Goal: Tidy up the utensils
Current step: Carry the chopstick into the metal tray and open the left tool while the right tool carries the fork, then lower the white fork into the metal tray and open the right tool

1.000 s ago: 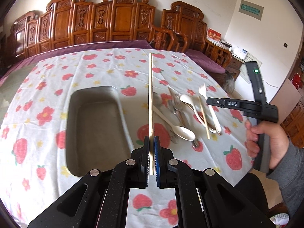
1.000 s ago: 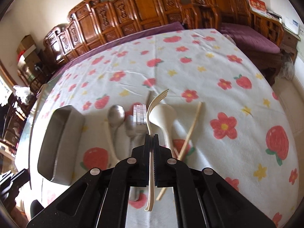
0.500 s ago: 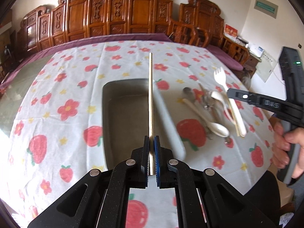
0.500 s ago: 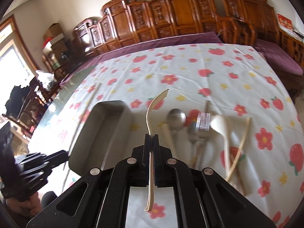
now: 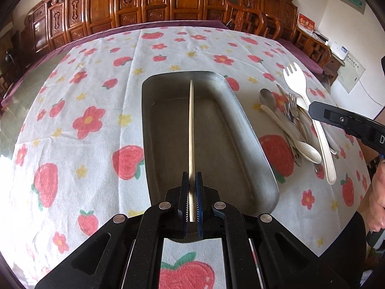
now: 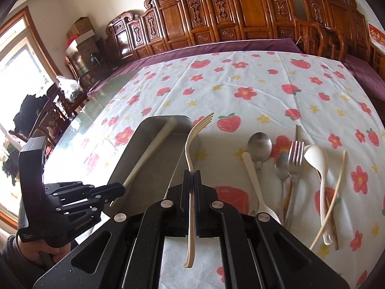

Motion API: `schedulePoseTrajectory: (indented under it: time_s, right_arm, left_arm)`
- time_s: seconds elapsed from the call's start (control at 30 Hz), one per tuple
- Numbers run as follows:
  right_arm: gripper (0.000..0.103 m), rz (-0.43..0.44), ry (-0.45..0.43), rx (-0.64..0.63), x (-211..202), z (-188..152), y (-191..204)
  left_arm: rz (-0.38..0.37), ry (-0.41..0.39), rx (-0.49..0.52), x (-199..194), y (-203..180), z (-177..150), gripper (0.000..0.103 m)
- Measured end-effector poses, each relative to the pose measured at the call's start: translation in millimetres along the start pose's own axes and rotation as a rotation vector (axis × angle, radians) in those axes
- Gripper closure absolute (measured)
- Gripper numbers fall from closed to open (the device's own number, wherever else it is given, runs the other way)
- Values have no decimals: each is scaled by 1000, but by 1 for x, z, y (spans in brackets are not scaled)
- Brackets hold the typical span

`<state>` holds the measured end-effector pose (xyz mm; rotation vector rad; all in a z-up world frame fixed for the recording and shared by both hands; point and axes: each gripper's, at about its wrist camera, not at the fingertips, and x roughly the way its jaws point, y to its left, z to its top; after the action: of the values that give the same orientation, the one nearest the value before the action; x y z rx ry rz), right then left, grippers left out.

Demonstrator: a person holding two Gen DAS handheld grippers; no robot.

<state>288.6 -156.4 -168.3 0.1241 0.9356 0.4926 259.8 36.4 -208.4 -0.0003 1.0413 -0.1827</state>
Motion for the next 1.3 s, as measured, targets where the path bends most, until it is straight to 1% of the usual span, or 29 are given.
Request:
schedulePoseTrajectory:
  time_s: [0.1,0.23,0.33,0.6,0.77,1.0,1.17,1.3]
  right_arm:
    - [99,10,5,-9,5,3,8]
    - [99,28,10,-28,15,6,22]
    - [99,39,21,-42,26,9,35]
    - [99,41,66,-68,63,8,63]
    - [99,32,90,-52,82,6,65]
    - [97,13,109,-64,98,3,66]
    - [97,15,109,-65,99,1,65]
    - [97,27,83,-70,84,-1,61]
  left_arm:
    - [-12,-9,-8,-3,2,0,98]
    - [-9,-48,-20,-17,7,-1,96]
    - [6,-82,-25,-31,13,0,93]
    - [31,-144,-46,-61,26,3,92]
    - [37,-164,-55,-73,33,2,93]
    - [41,-176,-60,-82,37,0,92]
    - [45,-179,-53,-87,34,-1,92]
    - [41,-186,-47,-90,29,0,93]
